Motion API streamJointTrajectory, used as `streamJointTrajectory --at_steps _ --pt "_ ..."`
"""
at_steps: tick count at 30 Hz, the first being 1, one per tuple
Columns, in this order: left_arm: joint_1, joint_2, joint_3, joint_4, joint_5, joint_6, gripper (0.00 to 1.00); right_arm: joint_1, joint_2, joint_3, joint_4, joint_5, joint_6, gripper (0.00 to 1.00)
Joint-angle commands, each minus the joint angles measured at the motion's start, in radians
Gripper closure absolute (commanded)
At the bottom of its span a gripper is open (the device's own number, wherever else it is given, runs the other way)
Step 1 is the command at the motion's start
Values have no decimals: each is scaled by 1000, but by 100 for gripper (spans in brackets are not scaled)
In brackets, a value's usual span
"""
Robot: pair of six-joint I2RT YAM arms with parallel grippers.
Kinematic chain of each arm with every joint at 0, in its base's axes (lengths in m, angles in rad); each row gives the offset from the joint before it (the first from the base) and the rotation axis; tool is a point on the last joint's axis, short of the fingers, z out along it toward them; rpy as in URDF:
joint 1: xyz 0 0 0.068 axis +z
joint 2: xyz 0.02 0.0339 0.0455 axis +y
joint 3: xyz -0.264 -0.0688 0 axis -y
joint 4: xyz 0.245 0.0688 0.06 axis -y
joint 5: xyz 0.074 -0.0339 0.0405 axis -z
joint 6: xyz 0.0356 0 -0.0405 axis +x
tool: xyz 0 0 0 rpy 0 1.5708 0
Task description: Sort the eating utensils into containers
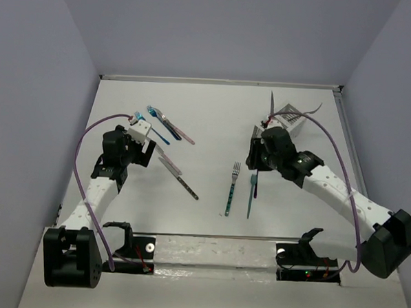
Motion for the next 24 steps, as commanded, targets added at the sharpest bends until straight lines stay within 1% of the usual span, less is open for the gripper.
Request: streamJointTrajectory --at_steps 1,4,5,6,8,14,18,24 --pt "2 -35 -7 34 -2 -1 1 84 34 -81 -232 8 208 52" --pt "2 -41 -10 34 -2 -1 1 102 86 -92 -229 26 242 54" --pt "2 -44 -11 34 -2 -1 1 113 98 -92 -225 31 248 57" --pt "2 -47 -13 34 -2 -1 1 113 121 -95 -215 48 249 63" --pt "2 -49 -13 36 -2 -1 1 113 137 -110 -189 65 259 64" --pt "2 -53 -16 36 -2 -1 1 113 227 -144 -132 72 256 65" --pt "2 -53 -16 36 0 0 1 113 273 -147 -117 74 251 67" --pt "2 -52 -14 36 -2 0 1 113 344 -139 -71 54 239 68"
